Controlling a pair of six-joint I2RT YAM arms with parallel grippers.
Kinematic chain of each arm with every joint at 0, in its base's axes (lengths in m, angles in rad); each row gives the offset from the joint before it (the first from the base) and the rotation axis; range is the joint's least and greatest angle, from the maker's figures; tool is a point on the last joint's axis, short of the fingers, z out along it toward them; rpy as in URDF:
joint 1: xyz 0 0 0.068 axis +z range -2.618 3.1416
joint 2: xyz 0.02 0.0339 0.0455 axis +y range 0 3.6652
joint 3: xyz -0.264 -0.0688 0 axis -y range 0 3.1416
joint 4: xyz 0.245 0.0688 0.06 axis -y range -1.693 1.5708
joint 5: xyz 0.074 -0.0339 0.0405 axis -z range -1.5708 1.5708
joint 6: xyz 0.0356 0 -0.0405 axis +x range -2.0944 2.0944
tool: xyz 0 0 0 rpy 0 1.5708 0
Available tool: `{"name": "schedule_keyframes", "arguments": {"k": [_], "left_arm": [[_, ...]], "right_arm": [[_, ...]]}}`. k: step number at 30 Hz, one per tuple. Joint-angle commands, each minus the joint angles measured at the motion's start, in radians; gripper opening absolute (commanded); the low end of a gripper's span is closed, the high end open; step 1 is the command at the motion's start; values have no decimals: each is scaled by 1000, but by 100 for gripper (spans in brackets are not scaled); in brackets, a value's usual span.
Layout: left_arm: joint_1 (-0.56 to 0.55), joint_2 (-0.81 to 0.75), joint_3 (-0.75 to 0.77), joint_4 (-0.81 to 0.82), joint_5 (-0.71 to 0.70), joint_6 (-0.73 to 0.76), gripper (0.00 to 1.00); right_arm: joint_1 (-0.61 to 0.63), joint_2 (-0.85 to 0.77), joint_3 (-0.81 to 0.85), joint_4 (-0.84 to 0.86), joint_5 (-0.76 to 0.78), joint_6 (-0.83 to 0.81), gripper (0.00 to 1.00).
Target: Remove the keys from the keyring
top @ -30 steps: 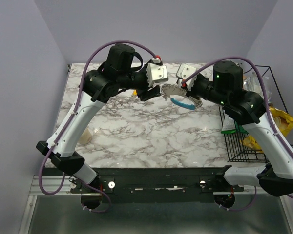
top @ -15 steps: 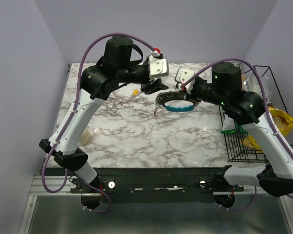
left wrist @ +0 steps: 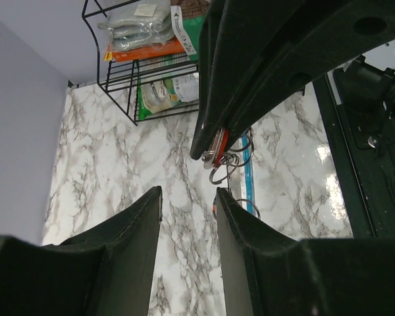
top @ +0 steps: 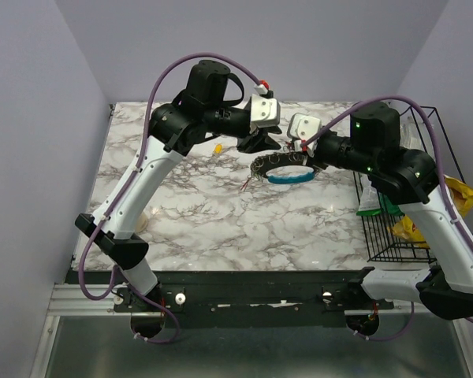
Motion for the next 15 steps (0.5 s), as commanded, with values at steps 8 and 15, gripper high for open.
{"name": "schedule_keyframes", "arguments": {"k": [8, 15], "left_arm": [[-17, 27, 3, 44, 77, -62, 48], [-29, 24, -24, 50, 96, -86, 45]], "right_arm": [[-4, -21, 26, 21, -3, -13, 1], [-4, -24, 18, 49, 37, -7, 1]]}}
